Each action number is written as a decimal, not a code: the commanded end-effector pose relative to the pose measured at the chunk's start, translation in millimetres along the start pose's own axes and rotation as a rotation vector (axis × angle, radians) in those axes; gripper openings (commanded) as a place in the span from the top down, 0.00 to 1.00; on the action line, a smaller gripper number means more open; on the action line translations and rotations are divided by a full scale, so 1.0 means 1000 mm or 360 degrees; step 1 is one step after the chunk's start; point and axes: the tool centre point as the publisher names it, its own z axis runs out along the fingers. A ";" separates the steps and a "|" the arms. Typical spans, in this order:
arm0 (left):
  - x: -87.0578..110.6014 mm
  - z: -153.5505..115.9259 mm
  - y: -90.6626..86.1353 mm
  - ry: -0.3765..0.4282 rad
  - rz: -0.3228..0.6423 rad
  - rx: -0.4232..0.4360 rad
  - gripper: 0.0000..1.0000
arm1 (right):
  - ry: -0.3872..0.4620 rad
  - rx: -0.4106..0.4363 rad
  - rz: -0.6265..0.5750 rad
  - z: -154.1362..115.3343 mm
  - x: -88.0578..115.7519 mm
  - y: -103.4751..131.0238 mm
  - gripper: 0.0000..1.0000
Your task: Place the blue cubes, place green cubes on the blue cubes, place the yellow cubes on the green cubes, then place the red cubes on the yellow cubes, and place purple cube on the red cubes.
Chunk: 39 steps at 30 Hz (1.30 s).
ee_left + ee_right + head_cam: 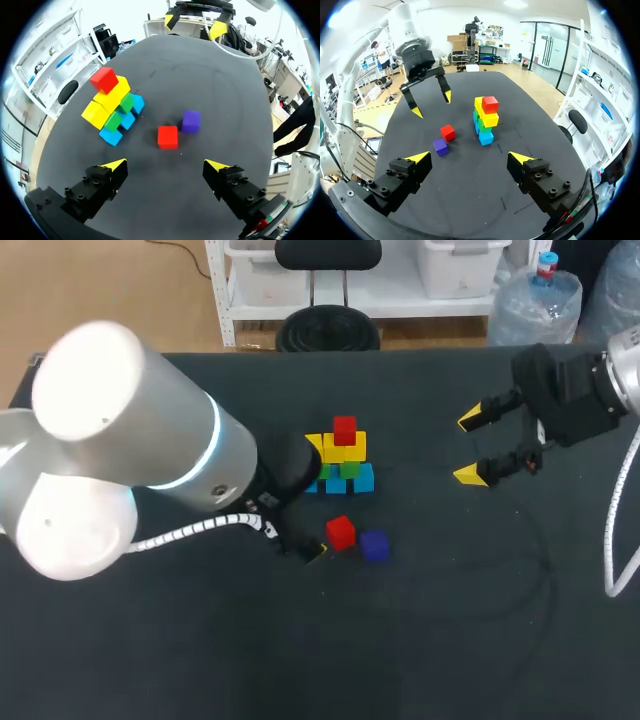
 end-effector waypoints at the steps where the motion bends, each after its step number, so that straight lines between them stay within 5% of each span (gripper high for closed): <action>1: -0.010 0.014 0.001 -0.0012 -0.0011 -0.0010 0.00 | -0.0005 -0.0004 -0.0001 0.001 0.000 -0.001 0.00; 29: -0.030 0.048 -0.012 -0.0088 -0.0013 0.0109 0.00 | -0.0005 -0.0004 -0.0001 0.001 0.000 -0.001 0.00; 36: -0.029 0.055 -0.013 -0.0084 0.0003 0.0122 0.27 | -0.0005 -0.0004 -0.0001 0.001 0.000 -0.001 0.00; 39: -0.028 0.057 -0.012 -0.0083 -0.0002 0.0123 0.48 | -0.0005 -0.0004 -0.0001 0.001 0.000 -0.001 0.00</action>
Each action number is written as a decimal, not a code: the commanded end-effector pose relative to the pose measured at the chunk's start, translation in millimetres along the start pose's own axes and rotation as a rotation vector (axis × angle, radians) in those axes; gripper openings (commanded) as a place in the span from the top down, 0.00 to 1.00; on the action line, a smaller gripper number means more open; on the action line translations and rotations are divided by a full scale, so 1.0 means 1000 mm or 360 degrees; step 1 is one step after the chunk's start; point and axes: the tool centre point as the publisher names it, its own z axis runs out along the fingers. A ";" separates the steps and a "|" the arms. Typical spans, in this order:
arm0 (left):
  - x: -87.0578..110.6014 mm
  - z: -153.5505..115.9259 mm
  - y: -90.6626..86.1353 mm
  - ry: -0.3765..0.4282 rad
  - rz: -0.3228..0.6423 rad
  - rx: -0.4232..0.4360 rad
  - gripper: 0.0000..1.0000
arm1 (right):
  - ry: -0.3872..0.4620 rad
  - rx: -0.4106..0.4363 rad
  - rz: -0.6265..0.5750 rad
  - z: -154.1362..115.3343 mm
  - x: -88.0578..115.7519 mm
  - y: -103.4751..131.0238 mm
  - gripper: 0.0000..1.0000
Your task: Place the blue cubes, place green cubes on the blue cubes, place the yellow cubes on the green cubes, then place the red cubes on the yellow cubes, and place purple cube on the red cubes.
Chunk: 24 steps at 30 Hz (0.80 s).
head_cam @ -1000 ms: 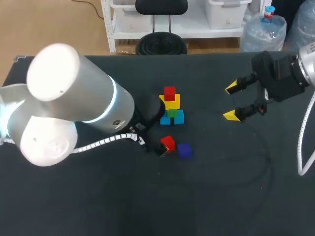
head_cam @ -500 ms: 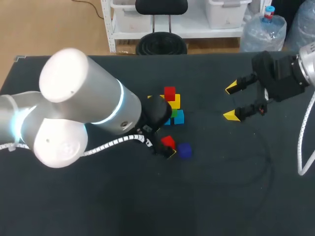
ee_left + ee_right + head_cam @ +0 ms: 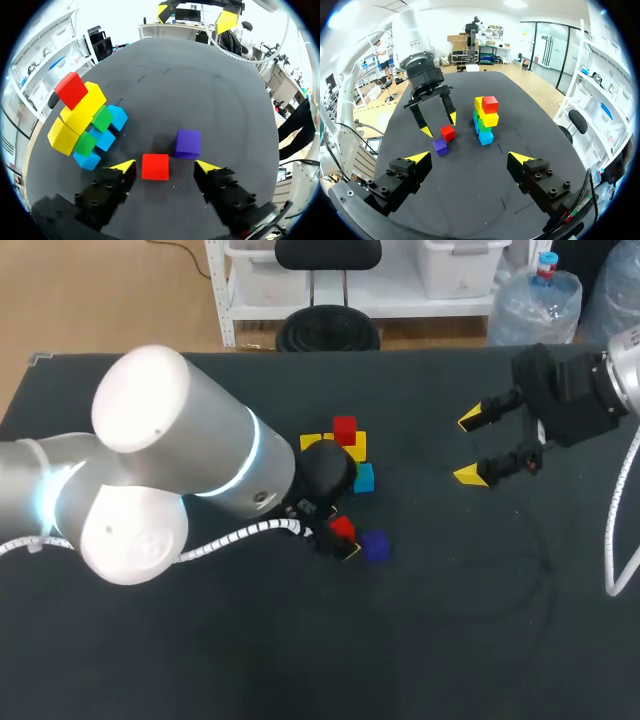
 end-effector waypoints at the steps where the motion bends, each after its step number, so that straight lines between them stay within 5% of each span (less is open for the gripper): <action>1: -0.001 0.006 0.003 -0.0005 -0.0002 0.0009 0.50 | -0.0005 -0.0003 -0.0001 0.001 0.000 -0.001 0.00; 7: -0.001 0.010 0.004 0.0002 -0.0011 0.0014 0.59 | -0.0005 -0.0003 -0.0001 0.001 0.000 -0.001 0.00; 9: -0.001 0.009 0.005 0.0003 -0.0012 0.0013 0.69 | -0.0005 -0.0003 -0.0001 0.001 0.000 -0.001 0.00; 12: -0.002 0.003 0.006 0.0005 -0.0007 0.0005 1.00 | -0.0005 -0.0003 -0.0001 0.001 0.000 -0.001 0.00; 24: 0.004 -0.061 0.009 0.0068 0.0126 0.0024 1.00 | -0.0005 -0.0003 -0.0001 0.001 0.000 -0.001 0.00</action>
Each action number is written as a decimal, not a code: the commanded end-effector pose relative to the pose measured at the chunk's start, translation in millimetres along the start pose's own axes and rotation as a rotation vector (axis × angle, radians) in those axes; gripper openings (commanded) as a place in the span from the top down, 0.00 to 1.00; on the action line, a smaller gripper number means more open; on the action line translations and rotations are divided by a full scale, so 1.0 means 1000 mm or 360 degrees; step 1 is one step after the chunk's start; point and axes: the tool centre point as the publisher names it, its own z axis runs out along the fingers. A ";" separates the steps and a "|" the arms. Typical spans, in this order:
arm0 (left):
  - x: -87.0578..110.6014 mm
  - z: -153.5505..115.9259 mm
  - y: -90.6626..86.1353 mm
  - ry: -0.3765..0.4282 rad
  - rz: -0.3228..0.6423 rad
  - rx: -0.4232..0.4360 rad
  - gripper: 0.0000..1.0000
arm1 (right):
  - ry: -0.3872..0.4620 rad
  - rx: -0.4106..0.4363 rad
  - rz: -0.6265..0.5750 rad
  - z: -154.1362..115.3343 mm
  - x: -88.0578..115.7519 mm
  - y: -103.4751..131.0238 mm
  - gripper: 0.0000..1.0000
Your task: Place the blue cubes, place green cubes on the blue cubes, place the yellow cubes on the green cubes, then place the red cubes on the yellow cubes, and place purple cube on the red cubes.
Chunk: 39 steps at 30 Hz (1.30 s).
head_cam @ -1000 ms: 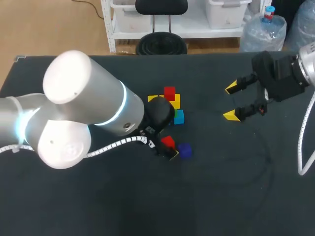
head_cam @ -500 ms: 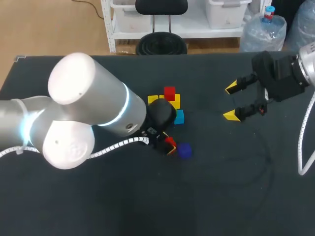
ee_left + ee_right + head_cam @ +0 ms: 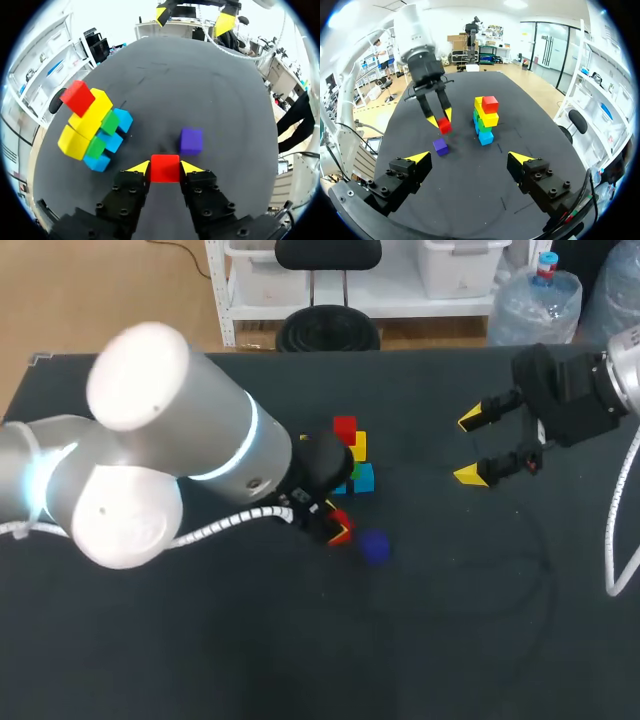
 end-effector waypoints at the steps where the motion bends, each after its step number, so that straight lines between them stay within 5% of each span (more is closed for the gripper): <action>1: 0.007 -0.044 0.000 0.0008 0.0026 0.0041 1.00 | -0.0005 -0.0003 -0.0001 0.001 0.000 -0.001 0.00; 17: 0.014 -0.144 0.004 -0.0105 0.0141 0.0240 1.00 | -0.0005 -0.0003 -0.0001 0.001 0.000 -0.001 0.00; 39: -0.012 -0.139 0.066 -0.0104 0.0612 0.0418 1.00 | -0.0005 -0.0003 -0.0001 0.001 0.000 -0.001 0.00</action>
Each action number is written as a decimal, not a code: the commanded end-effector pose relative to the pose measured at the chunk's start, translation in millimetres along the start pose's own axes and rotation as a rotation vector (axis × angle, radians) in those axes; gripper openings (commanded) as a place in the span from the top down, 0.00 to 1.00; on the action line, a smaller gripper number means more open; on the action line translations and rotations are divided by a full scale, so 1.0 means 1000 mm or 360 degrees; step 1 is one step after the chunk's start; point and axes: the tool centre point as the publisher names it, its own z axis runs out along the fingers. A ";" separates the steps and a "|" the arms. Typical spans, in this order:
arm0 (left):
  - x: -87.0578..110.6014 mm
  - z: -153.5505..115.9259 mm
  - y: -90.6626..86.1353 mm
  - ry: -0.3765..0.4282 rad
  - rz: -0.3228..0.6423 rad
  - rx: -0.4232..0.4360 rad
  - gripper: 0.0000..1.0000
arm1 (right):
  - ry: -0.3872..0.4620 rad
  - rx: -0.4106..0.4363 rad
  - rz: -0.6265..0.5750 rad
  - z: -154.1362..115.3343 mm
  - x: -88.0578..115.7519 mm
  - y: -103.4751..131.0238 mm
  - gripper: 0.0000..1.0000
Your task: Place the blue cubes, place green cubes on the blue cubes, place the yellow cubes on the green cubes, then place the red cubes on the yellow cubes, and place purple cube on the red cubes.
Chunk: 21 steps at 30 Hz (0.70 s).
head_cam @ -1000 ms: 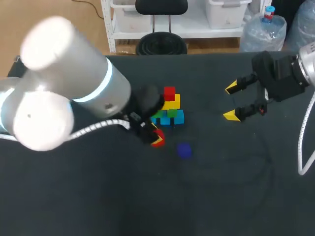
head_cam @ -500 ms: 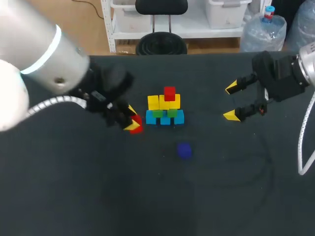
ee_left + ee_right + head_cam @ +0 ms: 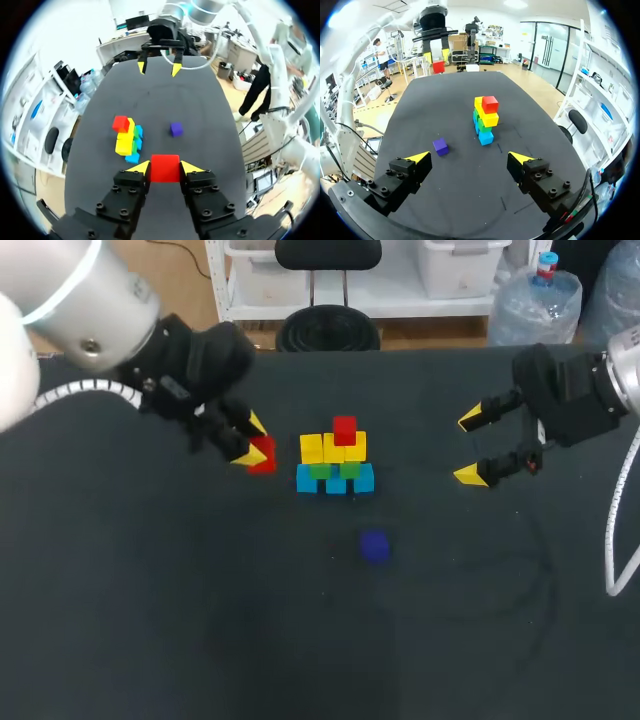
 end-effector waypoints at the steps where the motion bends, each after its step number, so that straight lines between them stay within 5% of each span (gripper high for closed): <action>1: -0.003 0.010 0.022 -0.0004 0.0065 0.0128 1.00 | -0.0005 -0.0003 -0.0001 0.001 0.000 -0.001 0.00; 21: -0.018 0.039 0.077 -0.0037 0.0162 0.0188 1.00 | -0.0005 -0.0003 -0.0001 0.001 0.000 -0.001 0.00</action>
